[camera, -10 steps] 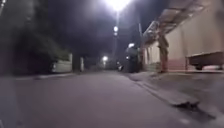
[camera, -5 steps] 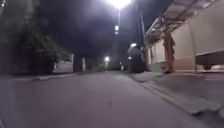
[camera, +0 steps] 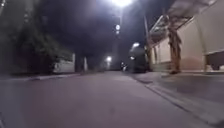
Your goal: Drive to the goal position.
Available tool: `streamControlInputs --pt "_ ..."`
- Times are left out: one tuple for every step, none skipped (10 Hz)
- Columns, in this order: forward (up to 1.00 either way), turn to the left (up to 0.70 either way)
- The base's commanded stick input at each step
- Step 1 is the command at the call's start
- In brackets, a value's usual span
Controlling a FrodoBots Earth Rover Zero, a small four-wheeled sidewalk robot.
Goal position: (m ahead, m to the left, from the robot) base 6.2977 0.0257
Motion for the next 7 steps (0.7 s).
streamControlInputs --pt "0.70 -0.01" --pt "0.70 -0.26" --pt "0.70 -0.35" --pt "0.70 -0.35" --pt "0.70 -0.35" --pt "0.70 -0.35" --pt "0.70 -0.35"
